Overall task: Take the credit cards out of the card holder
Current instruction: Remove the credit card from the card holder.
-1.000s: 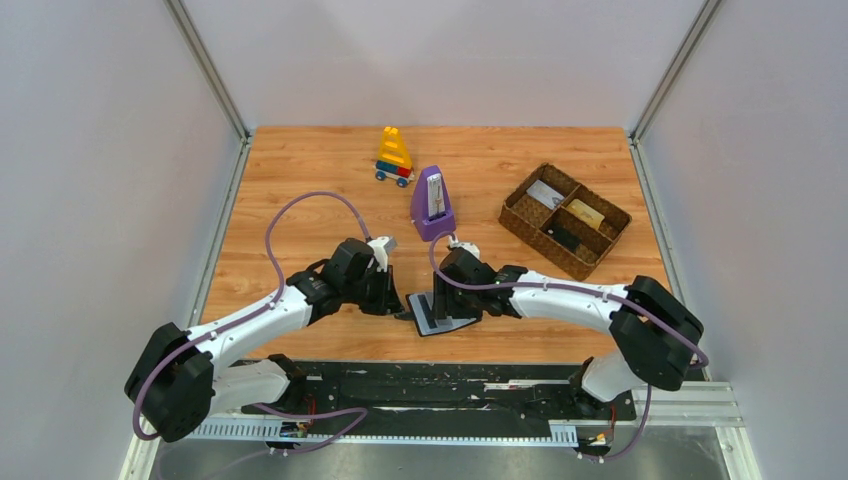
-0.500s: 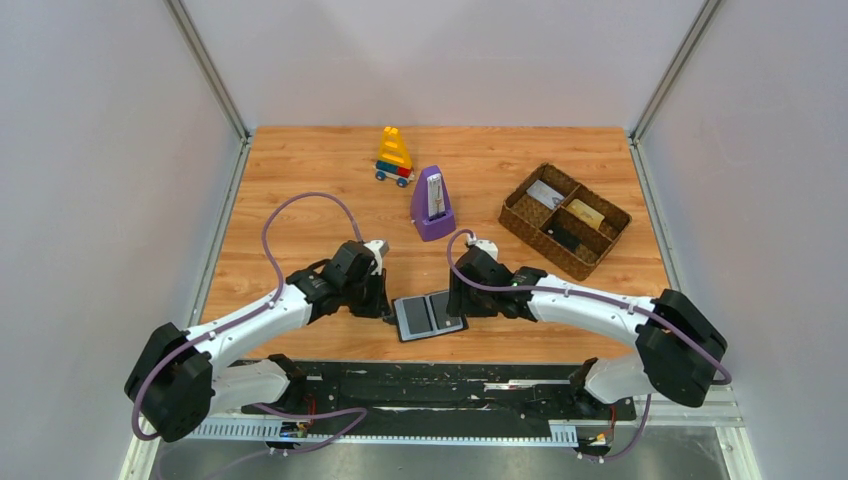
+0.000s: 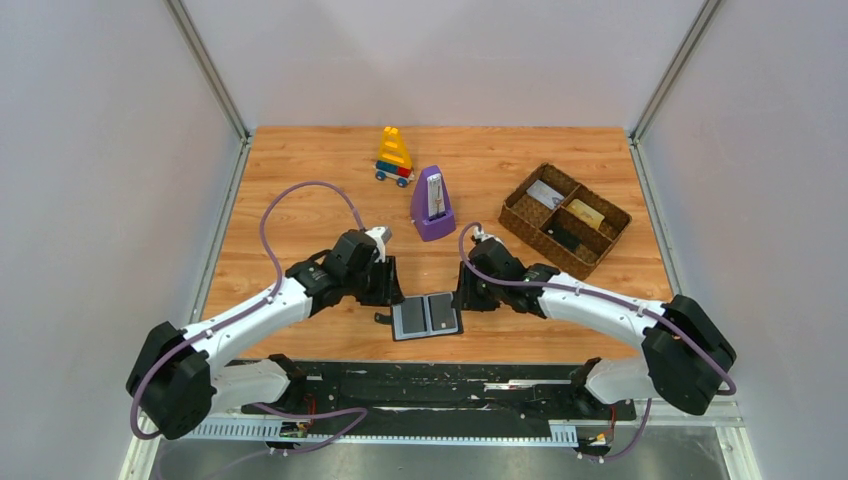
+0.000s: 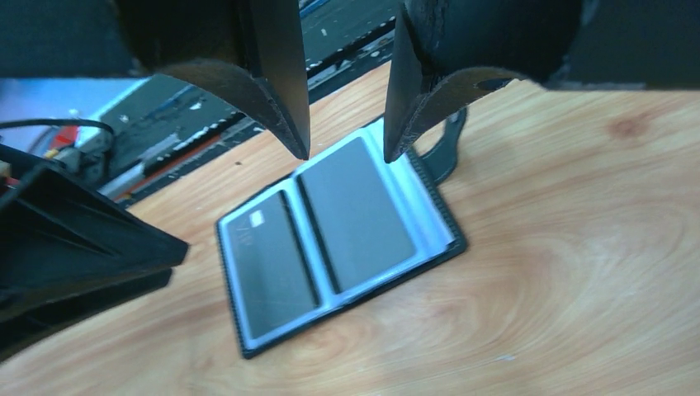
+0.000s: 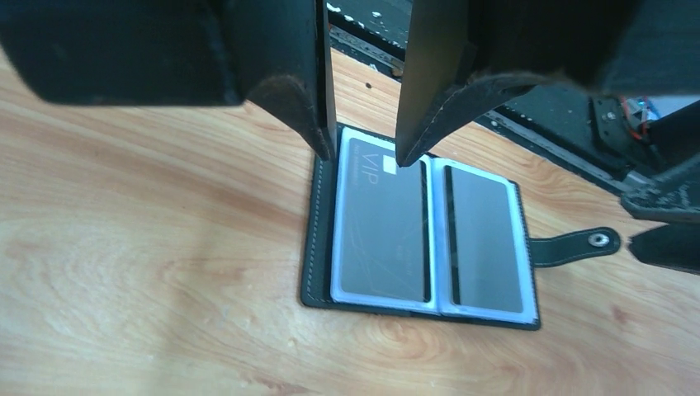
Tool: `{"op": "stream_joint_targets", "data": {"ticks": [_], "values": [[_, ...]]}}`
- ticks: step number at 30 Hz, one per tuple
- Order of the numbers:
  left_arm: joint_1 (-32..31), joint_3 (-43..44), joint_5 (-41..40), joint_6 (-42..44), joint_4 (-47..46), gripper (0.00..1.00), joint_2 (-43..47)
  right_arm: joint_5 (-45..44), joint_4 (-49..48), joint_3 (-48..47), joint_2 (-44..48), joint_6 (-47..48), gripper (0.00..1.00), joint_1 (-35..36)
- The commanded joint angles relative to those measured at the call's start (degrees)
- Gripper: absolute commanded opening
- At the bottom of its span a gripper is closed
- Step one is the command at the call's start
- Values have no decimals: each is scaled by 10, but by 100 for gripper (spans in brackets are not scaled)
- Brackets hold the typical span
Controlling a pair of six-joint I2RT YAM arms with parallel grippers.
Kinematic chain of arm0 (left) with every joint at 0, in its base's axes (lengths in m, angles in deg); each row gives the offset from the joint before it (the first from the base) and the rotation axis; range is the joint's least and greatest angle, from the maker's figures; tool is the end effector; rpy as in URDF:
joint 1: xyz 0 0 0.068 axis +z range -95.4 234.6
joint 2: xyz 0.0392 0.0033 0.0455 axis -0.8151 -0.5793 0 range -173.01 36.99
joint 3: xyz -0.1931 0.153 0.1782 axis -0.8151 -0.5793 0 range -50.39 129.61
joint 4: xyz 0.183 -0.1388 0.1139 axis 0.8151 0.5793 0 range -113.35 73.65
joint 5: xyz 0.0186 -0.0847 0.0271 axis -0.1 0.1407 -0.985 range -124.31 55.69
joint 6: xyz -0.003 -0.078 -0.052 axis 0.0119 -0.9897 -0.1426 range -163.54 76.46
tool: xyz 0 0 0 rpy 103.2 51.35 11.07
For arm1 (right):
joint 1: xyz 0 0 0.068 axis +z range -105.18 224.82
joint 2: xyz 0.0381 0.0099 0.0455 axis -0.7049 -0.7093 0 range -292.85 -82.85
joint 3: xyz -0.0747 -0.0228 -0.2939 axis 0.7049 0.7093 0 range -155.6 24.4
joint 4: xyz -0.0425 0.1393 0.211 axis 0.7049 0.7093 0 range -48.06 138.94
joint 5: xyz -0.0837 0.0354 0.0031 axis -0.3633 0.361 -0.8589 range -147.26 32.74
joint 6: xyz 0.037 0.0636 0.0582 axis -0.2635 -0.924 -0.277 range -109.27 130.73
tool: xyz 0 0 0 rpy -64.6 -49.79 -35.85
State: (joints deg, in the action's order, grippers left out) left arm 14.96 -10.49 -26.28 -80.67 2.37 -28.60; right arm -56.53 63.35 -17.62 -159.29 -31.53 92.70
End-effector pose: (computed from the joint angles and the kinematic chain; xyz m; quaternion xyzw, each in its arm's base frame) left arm 0.1756 -0.1608 0.2101 0.0438 0.9408 -0.2565 0.2174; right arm 0.1812 0.2020 0.1843 -0.0487 0.9546 0.2123 0.2032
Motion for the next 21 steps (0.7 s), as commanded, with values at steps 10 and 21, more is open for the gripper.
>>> {"op": "stream_joint_targets", "data": {"ticks": [10,21], "values": [[-7,-31,137,-81,-272,43,-101,126,-148,13,-69,38,28,-54],[-9,-51,132,-94,-338,41,-179,139,-186,52,-116,24,20,-59]]}}
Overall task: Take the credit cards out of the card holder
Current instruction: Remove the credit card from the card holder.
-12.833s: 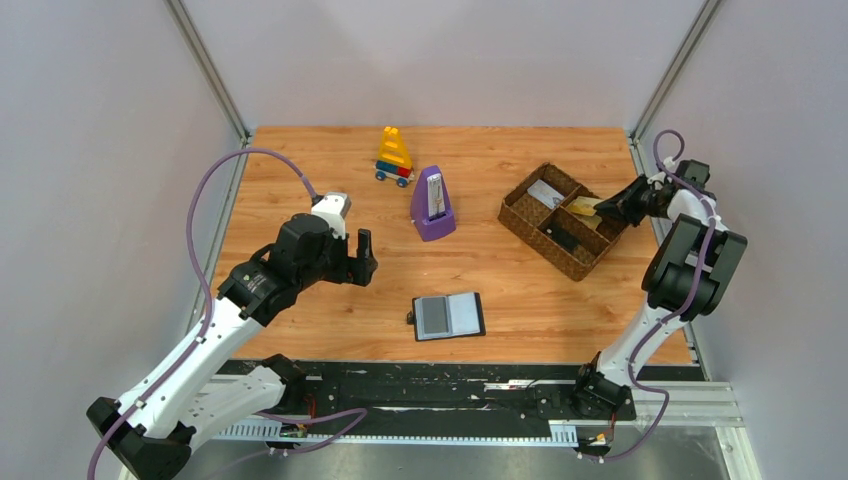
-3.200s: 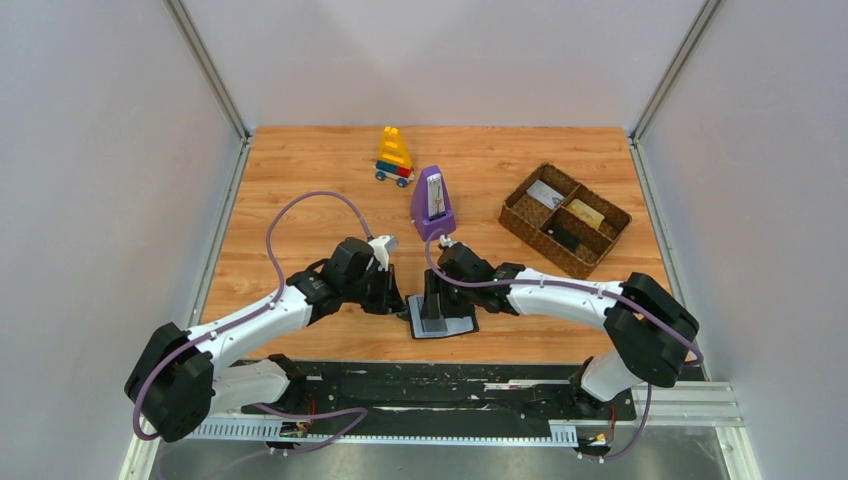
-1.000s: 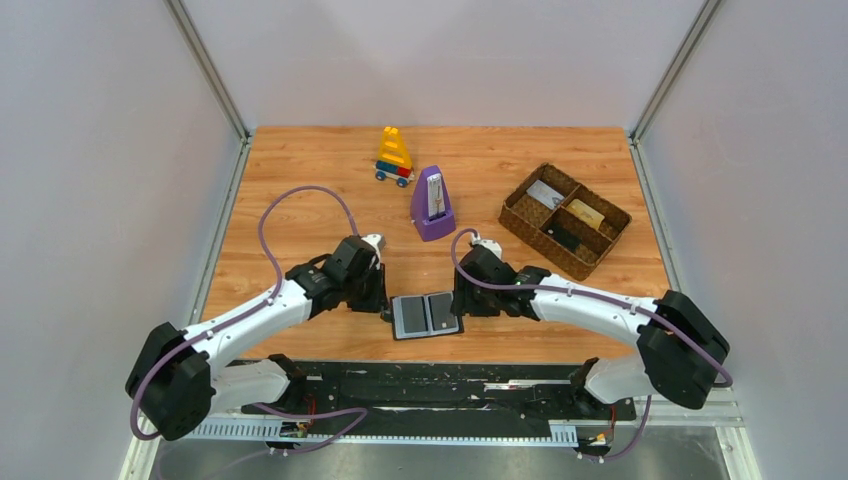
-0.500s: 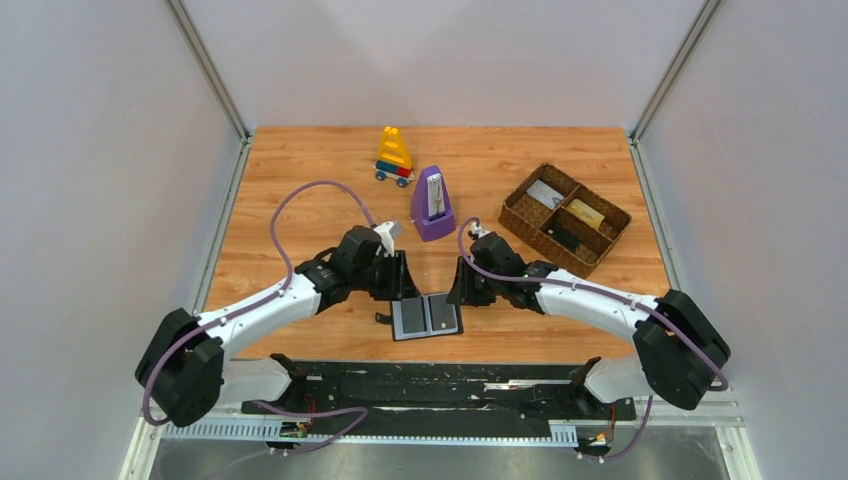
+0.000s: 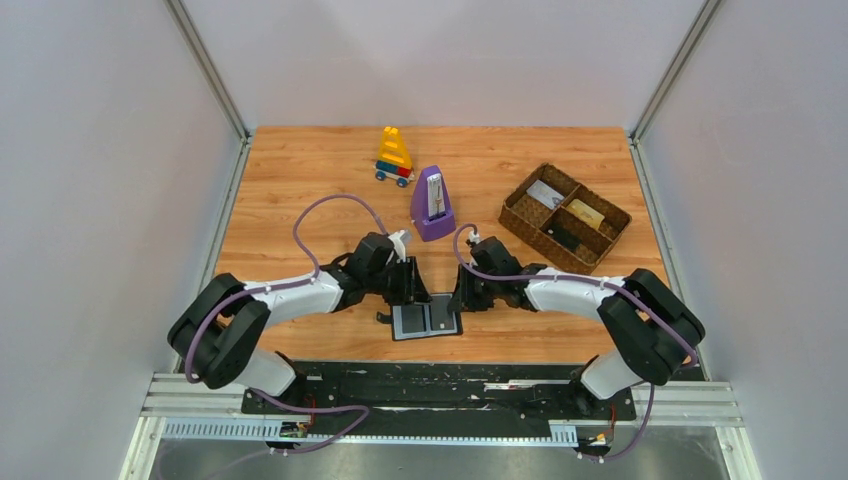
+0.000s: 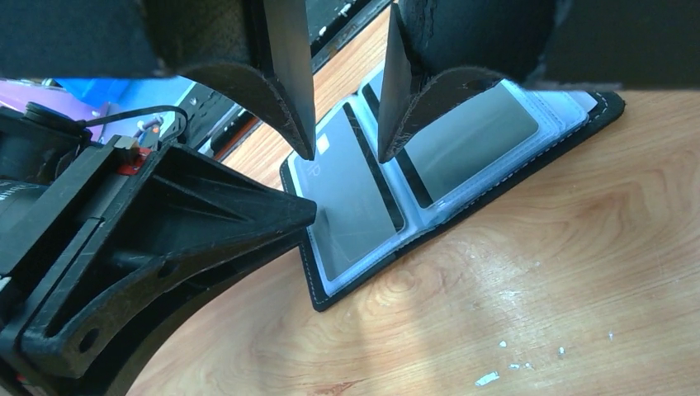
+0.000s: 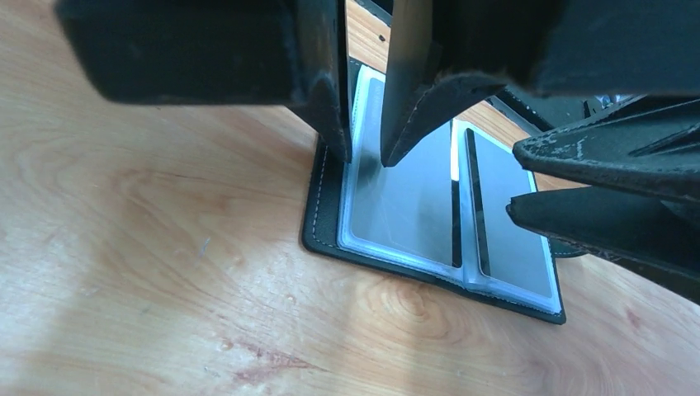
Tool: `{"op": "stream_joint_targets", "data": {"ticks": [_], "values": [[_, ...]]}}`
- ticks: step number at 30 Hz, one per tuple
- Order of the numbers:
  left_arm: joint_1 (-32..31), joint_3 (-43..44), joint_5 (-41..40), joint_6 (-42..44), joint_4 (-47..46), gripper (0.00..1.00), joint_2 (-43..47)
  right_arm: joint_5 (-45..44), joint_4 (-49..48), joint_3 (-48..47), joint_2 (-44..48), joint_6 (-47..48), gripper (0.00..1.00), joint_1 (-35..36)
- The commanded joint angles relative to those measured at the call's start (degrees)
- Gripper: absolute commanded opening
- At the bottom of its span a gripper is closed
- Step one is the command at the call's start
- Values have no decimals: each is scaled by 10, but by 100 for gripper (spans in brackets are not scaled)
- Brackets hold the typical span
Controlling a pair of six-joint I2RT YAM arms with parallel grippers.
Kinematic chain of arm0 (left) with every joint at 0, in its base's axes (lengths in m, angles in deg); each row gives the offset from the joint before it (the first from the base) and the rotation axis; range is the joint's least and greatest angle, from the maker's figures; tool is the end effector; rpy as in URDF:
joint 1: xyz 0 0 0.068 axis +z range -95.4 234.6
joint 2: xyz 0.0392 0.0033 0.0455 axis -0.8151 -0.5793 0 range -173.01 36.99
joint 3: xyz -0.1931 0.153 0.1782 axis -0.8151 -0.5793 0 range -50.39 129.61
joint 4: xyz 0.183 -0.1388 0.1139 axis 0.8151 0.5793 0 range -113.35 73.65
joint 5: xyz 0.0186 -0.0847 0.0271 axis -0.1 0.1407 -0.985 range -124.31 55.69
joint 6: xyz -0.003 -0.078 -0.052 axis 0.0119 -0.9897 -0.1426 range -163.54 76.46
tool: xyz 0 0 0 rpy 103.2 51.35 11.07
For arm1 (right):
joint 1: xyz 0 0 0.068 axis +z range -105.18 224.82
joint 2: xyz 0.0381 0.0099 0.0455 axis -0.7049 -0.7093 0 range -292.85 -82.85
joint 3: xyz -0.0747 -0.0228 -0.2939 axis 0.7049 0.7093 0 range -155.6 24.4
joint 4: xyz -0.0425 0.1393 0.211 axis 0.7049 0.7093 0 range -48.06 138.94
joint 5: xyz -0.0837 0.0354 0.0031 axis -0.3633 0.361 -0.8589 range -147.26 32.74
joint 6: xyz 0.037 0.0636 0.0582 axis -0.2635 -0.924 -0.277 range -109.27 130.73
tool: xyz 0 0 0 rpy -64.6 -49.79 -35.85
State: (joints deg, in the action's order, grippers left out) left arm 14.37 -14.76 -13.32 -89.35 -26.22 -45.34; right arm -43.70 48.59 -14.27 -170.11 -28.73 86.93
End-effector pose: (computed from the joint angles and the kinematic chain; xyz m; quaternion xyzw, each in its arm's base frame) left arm 0.2085 -0.2161 0.1679 0.0273 0.9069 -0.3856 0.1676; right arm 0.2082 0.2149 0.1410 -0.0572 0.9466 0.2791 0.1510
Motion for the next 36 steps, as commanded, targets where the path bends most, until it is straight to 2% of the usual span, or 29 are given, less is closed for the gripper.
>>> {"op": "stream_joint_targets", "data": {"ticks": [1,8,20,23,28,30,36], "values": [[-4,-11,1,-8,-54,41,-18,10,-41,24,-10,-7,19,-1],[-8,-22,-4,-18,-79,39,-50,12,-48,40,-19,-15,8,-1],[-17,-33,-17,-43,-86,34,-61,11,-51,47,-16,-18,5,-1],[-17,-36,-20,-48,-86,22,-51,9,-51,49,-15,-19,5,-1],[-17,-42,-22,-64,-88,9,-25,7,-51,51,-13,-21,5,-2],[-17,-43,-19,-72,-89,1,-16,7,-51,51,-15,-21,5,-2],[-17,-47,-5,-94,-97,0,13,7,-51,51,-17,-21,5,-2]]}}
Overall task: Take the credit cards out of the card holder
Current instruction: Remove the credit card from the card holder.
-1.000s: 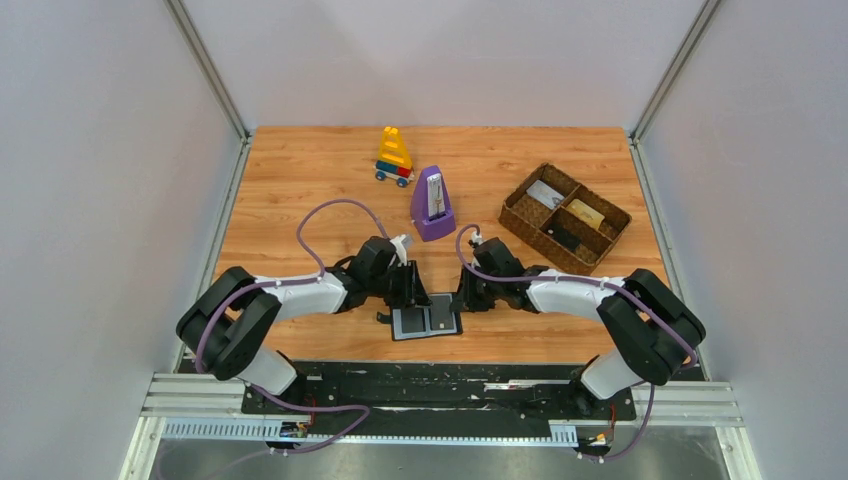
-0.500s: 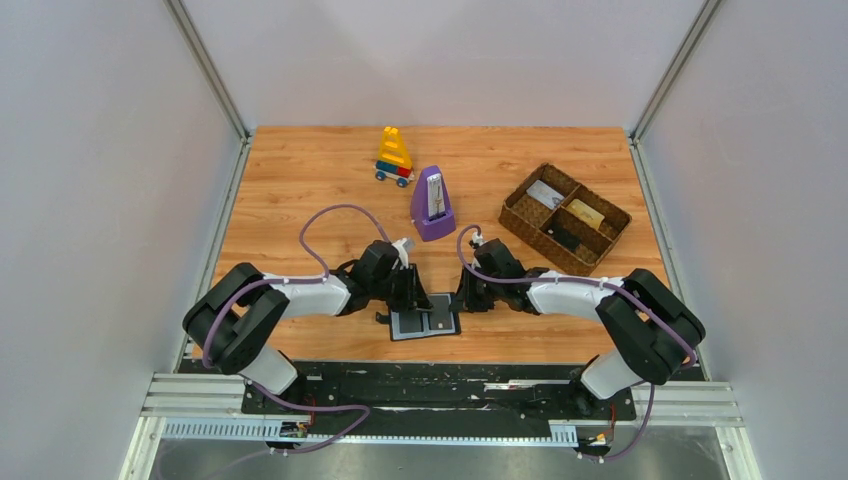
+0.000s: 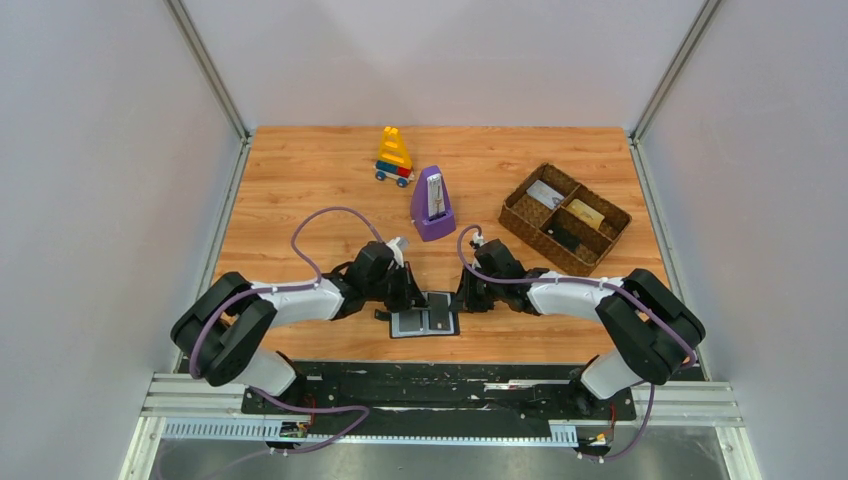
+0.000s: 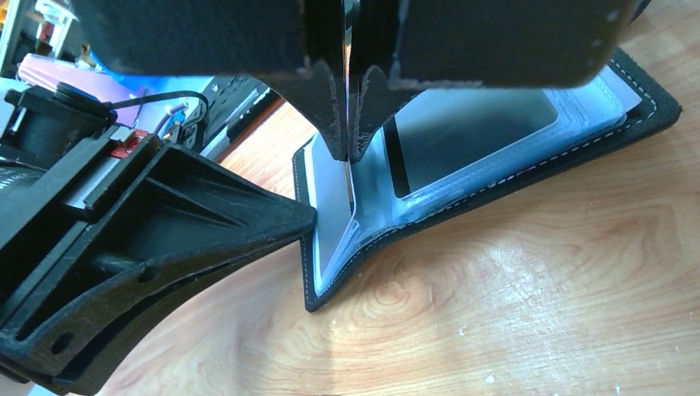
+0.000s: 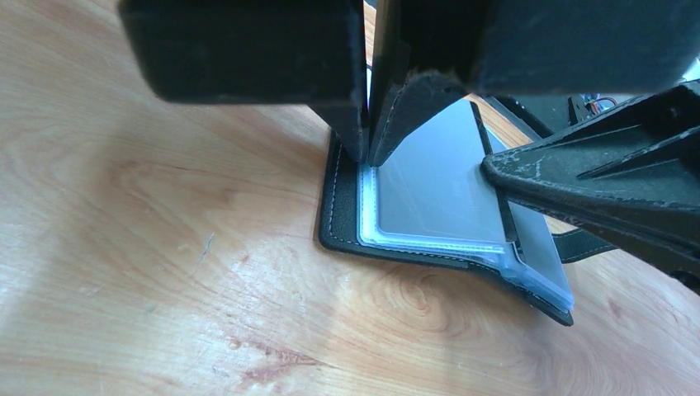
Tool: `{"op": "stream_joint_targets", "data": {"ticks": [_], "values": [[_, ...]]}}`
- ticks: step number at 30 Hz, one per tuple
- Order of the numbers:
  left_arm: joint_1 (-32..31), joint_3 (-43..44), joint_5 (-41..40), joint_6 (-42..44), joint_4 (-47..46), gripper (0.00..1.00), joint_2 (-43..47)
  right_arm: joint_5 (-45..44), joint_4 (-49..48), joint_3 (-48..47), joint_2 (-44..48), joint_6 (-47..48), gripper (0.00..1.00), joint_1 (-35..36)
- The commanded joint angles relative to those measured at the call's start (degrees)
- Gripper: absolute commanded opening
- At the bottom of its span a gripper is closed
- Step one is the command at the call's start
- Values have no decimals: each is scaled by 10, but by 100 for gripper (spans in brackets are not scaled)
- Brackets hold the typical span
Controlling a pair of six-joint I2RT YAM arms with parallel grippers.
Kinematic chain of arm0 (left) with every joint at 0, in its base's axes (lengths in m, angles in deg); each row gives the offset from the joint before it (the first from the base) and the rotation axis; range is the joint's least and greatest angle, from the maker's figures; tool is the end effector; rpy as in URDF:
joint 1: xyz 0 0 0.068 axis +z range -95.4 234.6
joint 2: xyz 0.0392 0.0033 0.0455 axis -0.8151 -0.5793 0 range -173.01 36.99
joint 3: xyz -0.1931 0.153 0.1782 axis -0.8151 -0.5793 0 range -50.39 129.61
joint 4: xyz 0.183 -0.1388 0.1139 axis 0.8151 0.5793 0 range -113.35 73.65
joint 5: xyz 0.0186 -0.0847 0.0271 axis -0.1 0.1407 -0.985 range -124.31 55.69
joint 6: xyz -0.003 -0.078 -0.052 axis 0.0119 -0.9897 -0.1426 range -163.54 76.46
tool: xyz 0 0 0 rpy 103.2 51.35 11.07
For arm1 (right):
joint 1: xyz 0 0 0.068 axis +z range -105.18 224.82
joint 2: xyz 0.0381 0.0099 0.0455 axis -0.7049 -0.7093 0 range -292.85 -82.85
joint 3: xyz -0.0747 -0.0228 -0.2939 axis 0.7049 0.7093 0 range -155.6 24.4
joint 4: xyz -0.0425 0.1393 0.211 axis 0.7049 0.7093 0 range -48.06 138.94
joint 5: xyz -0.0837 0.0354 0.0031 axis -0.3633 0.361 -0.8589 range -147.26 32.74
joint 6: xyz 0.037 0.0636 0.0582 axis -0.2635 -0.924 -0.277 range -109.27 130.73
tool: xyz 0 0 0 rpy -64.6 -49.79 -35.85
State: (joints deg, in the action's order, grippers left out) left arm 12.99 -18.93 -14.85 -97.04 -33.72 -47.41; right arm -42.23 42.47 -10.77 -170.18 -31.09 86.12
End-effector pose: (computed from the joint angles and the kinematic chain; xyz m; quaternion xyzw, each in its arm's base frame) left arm 0.2030 -0.2180 0.1492 -0.0258 0.9045 -0.3970 0.1534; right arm 0.2072 0.2113 0.1332 -0.0376 0.9395 0.3031 0.1551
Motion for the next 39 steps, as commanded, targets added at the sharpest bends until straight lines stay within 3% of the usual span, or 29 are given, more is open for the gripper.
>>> {"op": "stream_joint_targets", "data": {"ticks": [1,4,9,13,16,18,21,24,29,32,33,37,39], "values": [[-3,-5,10,-18,-20,6,35,-7,10,15,-18,3,5,6],[-3,-6,9,-18,-16,11,38,-7,10,15,-18,3,5,6],[-2,-15,15,-28,-32,0,33,-6,10,15,-18,3,5,6],[-2,-15,8,-26,-27,0,34,-6,11,16,-14,2,5,6],[-2,-11,4,-23,-15,20,34,-7,13,17,-12,3,5,6],[-2,-11,4,-21,-14,23,34,-6,13,16,-12,3,4,6],[-2,-13,3,-22,-13,15,38,-5,13,16,-12,3,4,6],[-2,-14,0,-23,-11,1,42,-5,13,17,-10,3,4,6],[-2,-17,-11,-24,-3,0,54,-5,13,17,-10,3,4,6],[-1,-16,-18,-20,7,15,59,-4,13,17,-8,4,4,6],[0,-16,-18,-19,8,16,60,-4,13,17,-7,3,4,6],[3,-17,-17,-17,9,0,60,-4,13,16,-7,4,4,6],[3,-18,-16,-16,8,0,60,-2,14,15,-10,5,4,6]]}}
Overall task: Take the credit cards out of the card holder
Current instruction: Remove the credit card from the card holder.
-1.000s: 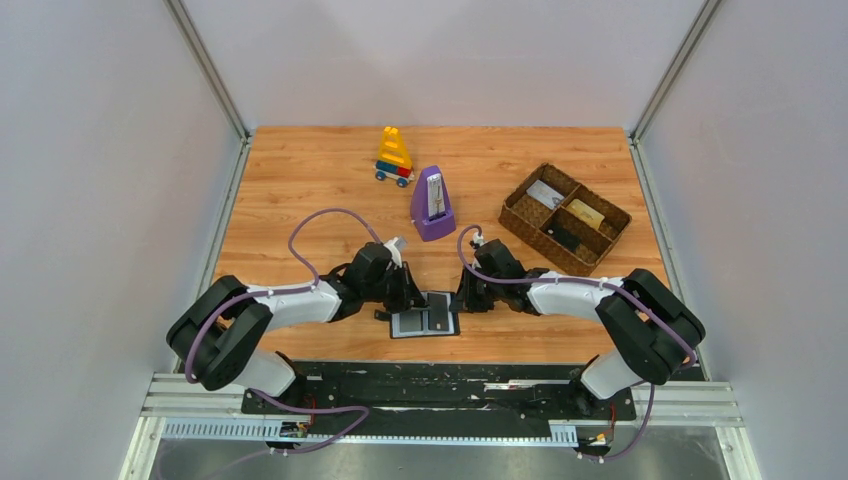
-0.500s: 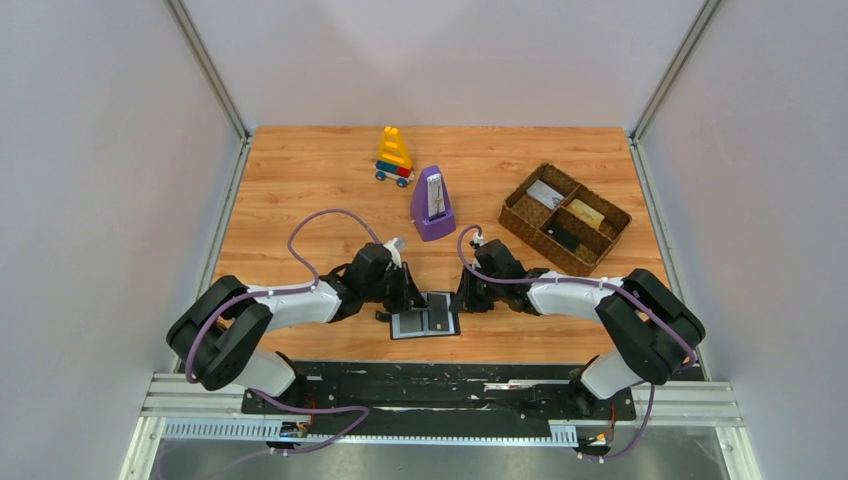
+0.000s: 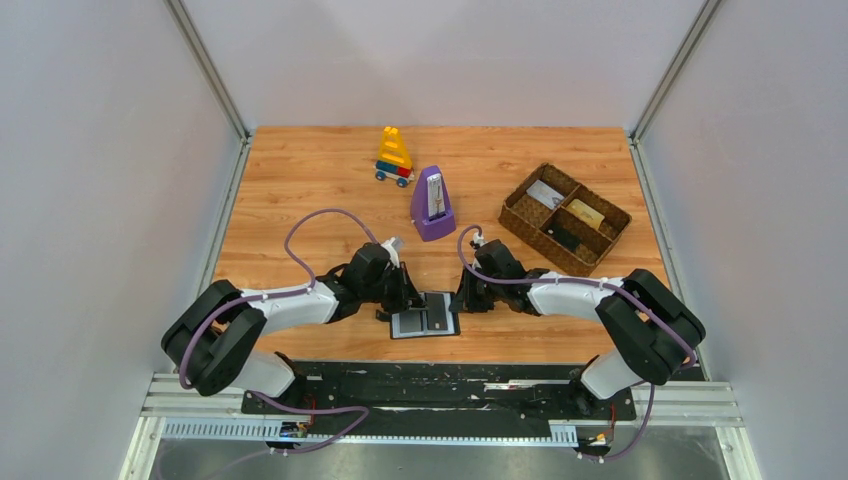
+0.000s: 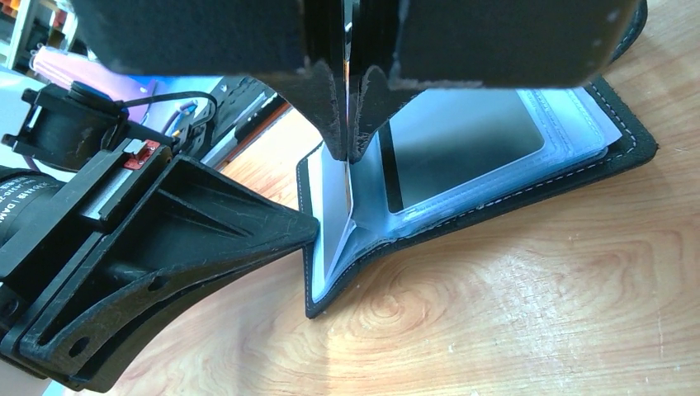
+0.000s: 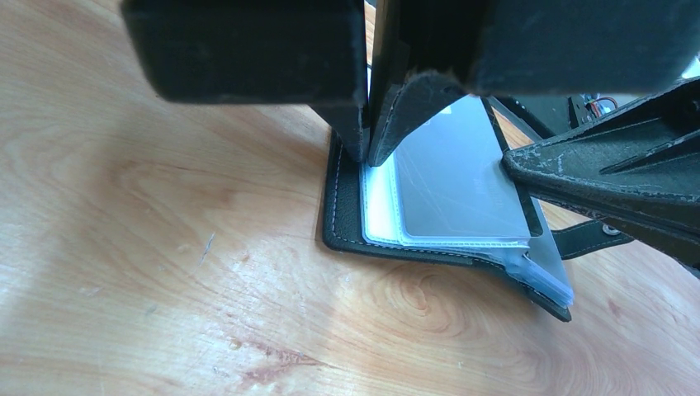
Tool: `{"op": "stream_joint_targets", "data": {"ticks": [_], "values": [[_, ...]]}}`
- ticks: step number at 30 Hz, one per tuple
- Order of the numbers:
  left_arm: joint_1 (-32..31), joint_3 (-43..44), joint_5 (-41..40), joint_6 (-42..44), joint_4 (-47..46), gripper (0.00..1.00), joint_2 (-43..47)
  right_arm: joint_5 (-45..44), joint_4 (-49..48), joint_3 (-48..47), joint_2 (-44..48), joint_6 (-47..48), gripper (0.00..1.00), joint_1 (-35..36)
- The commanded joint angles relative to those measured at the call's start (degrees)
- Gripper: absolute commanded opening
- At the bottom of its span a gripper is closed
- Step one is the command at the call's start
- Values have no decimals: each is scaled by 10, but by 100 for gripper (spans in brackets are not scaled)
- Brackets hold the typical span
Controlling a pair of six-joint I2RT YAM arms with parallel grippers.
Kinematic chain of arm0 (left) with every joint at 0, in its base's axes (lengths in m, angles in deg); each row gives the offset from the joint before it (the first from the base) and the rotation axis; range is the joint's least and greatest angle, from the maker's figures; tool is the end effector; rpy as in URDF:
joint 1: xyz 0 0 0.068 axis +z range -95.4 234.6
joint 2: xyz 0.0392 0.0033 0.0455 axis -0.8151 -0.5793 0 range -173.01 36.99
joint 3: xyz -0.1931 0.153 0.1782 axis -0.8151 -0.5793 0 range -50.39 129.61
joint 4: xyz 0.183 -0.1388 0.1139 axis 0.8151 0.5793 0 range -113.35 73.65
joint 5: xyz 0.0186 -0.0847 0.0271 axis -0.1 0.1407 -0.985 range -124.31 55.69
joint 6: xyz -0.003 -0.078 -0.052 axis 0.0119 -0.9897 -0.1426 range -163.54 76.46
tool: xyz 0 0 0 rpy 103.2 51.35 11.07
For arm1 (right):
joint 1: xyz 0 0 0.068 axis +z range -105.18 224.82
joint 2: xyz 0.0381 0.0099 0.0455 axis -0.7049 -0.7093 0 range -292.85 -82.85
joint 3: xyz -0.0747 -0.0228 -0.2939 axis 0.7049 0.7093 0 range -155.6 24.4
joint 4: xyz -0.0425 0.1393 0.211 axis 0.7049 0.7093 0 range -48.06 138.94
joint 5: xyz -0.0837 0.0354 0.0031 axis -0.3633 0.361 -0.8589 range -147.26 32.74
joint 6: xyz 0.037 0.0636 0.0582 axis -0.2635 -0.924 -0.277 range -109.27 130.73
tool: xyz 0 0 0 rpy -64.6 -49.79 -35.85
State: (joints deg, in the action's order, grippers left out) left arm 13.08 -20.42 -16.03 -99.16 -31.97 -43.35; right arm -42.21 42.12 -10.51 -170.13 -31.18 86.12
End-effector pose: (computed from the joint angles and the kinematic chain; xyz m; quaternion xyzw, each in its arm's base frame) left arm 0.1954 -0.2084 0.1565 -0.0461 0.9022 -0.3985 0.1584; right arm 0.2068 0.2109 0.1327 -0.0370 0.9391 0.3041 0.1556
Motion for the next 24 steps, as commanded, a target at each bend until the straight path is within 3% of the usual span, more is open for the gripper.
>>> {"op": "stream_joint_targets", "data": {"ticks": [1,16,24], "values": [[3,-3,-5,6,-8,0,19,-3,17,12,-11,6,4,6],[30,25,-26,57,100,0,48,4,22,6,-8,7,4,6],[30,33,54,60,31,0,7,49,22,-9,58,9,9,8]]}}
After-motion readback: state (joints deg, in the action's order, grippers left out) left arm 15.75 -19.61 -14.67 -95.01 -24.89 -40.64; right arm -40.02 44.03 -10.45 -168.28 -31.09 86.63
